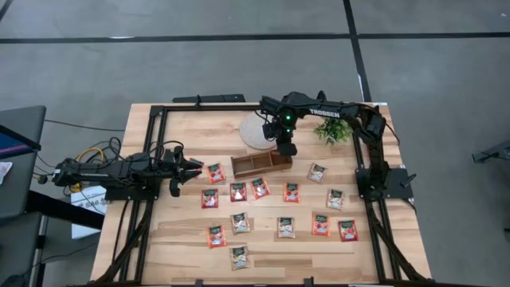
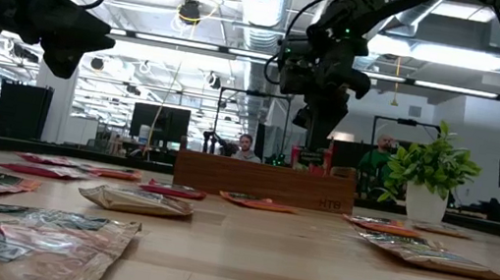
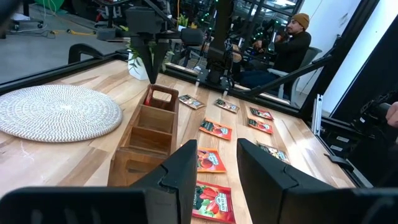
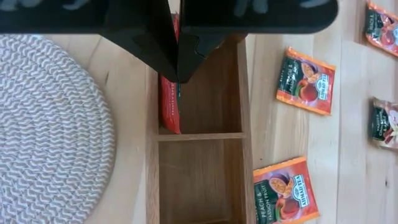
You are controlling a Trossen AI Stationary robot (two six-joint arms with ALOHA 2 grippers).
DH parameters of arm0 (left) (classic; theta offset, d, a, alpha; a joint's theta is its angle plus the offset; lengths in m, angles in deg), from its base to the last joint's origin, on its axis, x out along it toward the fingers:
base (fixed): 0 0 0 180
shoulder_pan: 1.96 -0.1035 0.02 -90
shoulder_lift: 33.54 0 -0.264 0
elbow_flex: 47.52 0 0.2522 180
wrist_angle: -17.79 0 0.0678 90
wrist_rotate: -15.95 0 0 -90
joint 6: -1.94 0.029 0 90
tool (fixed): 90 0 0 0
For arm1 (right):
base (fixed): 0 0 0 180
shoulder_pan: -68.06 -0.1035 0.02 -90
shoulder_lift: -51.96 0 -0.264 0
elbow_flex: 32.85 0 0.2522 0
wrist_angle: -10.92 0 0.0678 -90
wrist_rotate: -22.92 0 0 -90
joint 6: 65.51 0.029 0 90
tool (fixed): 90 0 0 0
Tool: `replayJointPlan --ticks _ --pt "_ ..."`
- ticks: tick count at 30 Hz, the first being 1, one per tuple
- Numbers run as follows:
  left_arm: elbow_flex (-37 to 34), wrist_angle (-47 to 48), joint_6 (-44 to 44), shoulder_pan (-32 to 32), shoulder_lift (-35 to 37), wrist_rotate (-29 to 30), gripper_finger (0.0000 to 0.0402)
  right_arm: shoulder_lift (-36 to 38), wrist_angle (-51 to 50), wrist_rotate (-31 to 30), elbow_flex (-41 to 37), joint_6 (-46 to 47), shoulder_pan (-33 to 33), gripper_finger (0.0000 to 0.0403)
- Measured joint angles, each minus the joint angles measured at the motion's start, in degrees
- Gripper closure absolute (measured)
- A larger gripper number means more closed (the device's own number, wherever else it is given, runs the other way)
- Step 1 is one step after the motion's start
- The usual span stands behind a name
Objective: Pick & Place Tea
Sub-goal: Put the red tea bag into the right slot of the wooden organizer
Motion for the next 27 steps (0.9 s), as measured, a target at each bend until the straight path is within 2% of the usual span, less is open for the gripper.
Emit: replayJointPlan --ticks 4,15,27 --pt "0.0 0.0 0.0 0.0 0.0 0.0 0.0296 0.0 -0.5 0.2 0.0 0.8 0.0 0.0403" --pt "0.0 0.0 0.0 0.0 0.0 0.0 0.0296 0.0 -5.7 9.4 0.0 2.6 0.1 0.0403" --pt "0.0 0.0 0.0 0.0 0.0 0.0 0.0296 0.0 -1.5 9.2 -5.0 2.5 -2.0 0.0403"
